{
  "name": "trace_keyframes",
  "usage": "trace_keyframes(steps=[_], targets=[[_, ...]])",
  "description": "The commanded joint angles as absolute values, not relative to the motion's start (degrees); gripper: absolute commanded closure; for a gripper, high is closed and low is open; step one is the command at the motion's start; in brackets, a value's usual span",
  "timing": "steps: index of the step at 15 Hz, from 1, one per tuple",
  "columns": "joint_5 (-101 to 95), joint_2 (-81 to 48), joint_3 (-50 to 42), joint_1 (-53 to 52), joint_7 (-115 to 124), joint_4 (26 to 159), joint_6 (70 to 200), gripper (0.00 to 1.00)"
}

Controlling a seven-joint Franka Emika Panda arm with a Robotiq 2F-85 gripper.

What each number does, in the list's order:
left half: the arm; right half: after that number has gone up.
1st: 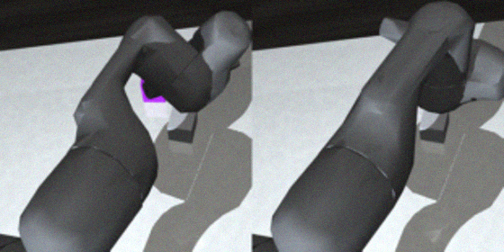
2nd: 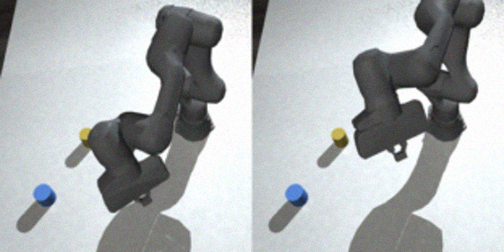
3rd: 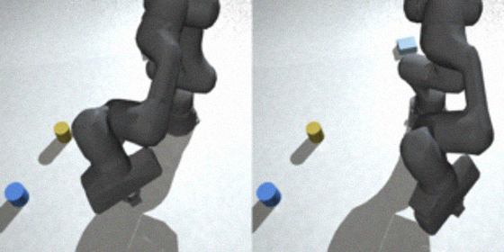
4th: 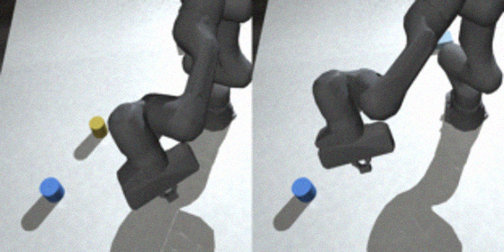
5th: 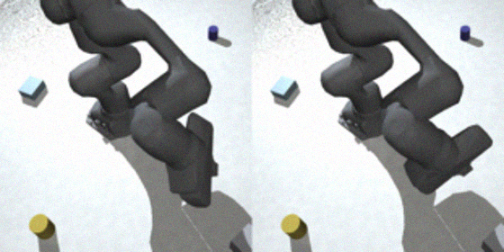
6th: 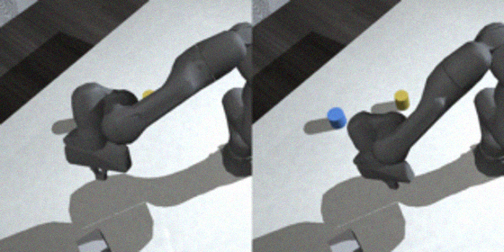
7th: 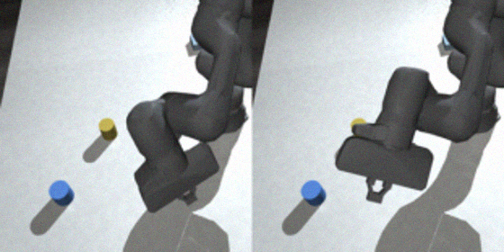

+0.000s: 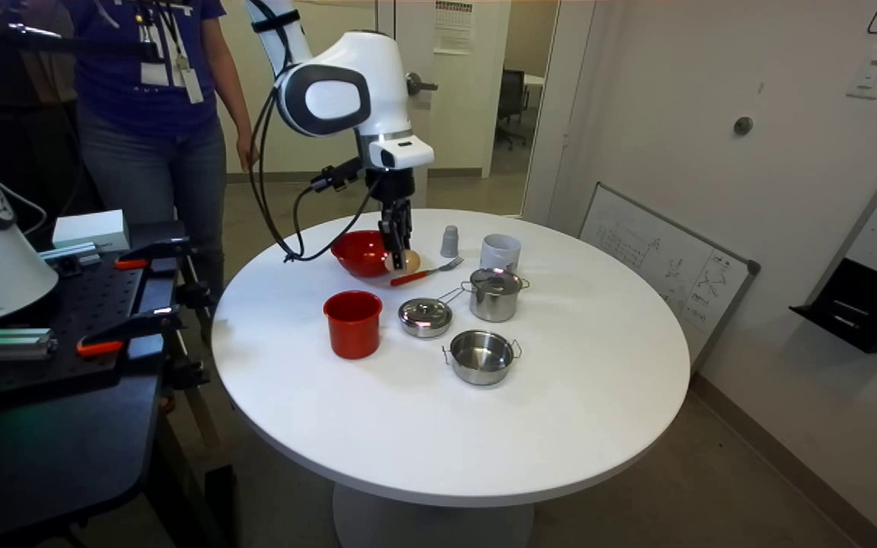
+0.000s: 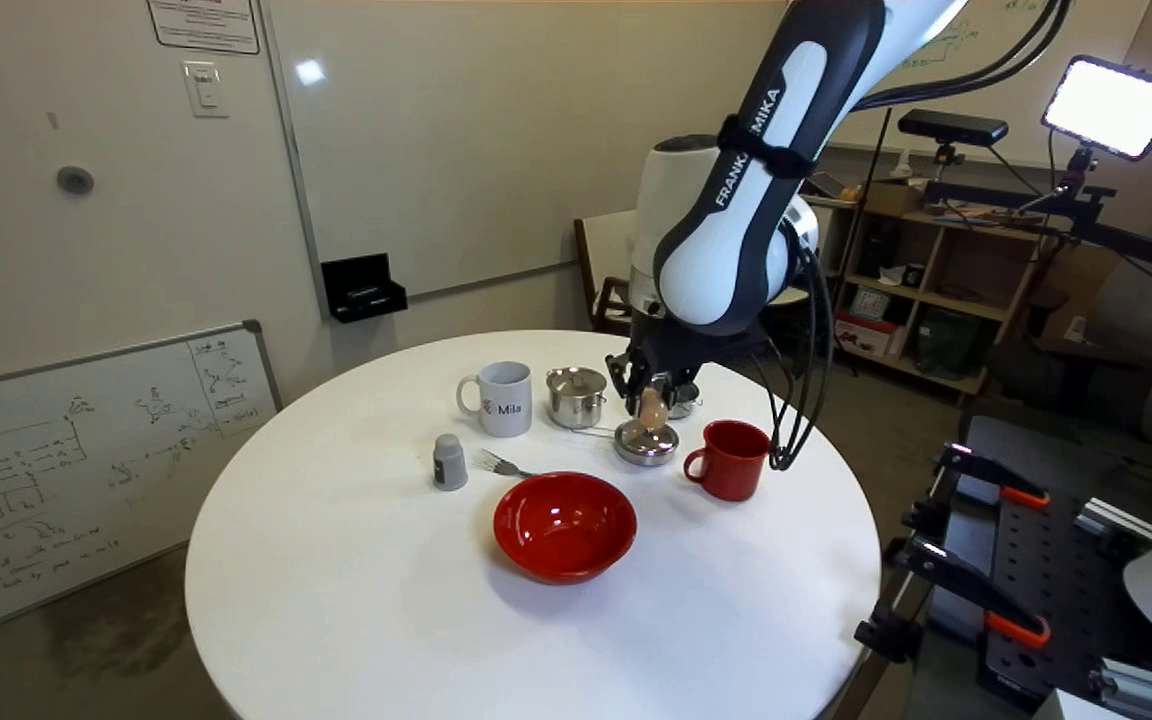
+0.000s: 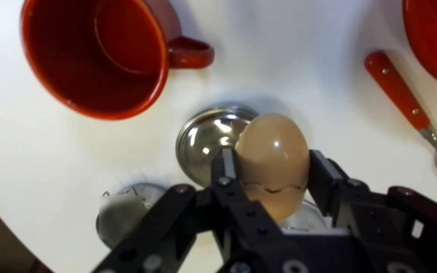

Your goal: Put the egg in the small pot

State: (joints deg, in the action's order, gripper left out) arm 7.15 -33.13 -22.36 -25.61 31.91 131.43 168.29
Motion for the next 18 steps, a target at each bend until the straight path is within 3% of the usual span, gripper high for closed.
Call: trace_keyframes(steps=[1,4,5,10,11,18], targets=[[0.86,-30.26,-29.44,-29.6,34.41,132.09,165.78,0.78],[-3.95,-30.56,-33.0,-29.53,34.37,129.96,163.95,0.78],[-2.68,-30.98,-29.84,-27.21,34.0,130.52,165.95,0.53],[-4.27,-30.88,-31.45,-27.53,34.08,130.04,165.19,0.53],[-4.29,-30.88,-31.45,-27.61,34.09,130.04,165.17,0.78],[8.23,-35.86,-14.25,-7.11,29.87,125.31,164.31,0.78]])
